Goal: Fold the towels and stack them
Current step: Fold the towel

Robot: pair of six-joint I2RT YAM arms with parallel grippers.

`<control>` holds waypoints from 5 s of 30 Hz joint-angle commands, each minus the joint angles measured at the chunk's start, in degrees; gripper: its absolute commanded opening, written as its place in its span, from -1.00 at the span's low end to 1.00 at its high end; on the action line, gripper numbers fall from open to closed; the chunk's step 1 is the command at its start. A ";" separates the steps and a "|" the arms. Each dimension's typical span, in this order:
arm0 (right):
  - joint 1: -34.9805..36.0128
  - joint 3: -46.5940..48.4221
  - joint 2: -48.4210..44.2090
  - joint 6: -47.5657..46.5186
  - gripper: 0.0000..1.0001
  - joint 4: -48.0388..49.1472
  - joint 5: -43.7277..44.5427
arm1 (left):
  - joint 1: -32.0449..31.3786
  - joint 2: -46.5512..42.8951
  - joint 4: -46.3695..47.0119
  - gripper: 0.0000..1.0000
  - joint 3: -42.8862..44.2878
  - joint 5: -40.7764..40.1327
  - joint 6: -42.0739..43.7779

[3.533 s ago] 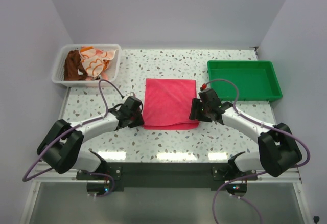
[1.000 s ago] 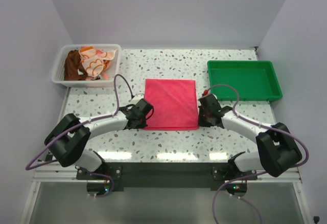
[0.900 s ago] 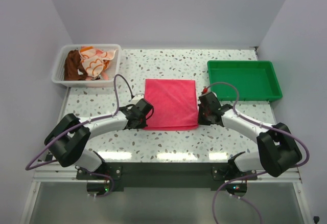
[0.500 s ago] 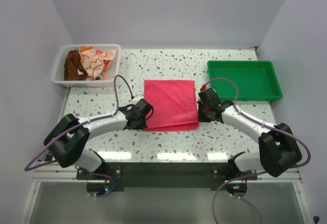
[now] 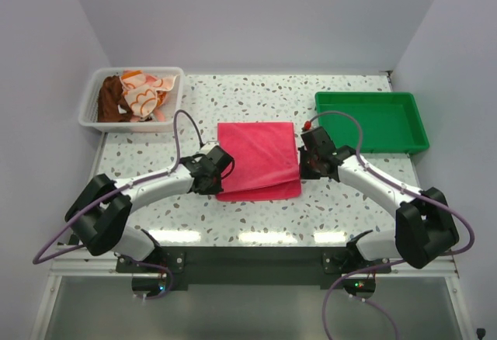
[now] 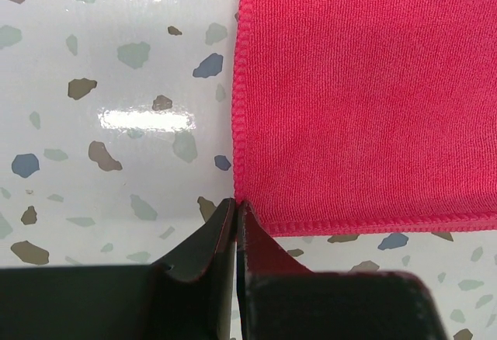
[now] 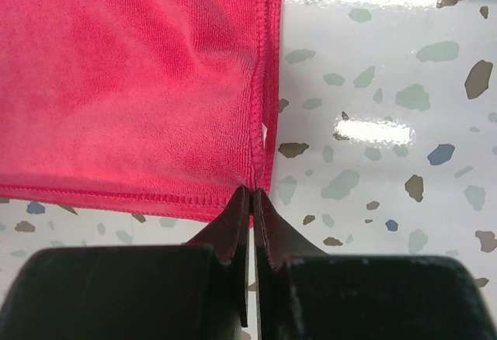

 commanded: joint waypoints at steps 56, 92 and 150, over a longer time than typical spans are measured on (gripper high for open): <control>-0.01 -3.69 -15.08 -0.24 -1.00 -11.64 -1.61 | -0.19 -10.16 -5.92 -1.00 -0.15 7.14 2.93; -0.01 -1.60 -14.30 -0.42 0.16 -11.21 -4.06 | -0.72 -13.85 -10.65 0.51 2.02 5.83 1.26; -3.08 26.69 28.04 -17.47 -0.45 9.19 -5.91 | 5.34 4.34 7.53 0.11 6.53 10.84 12.51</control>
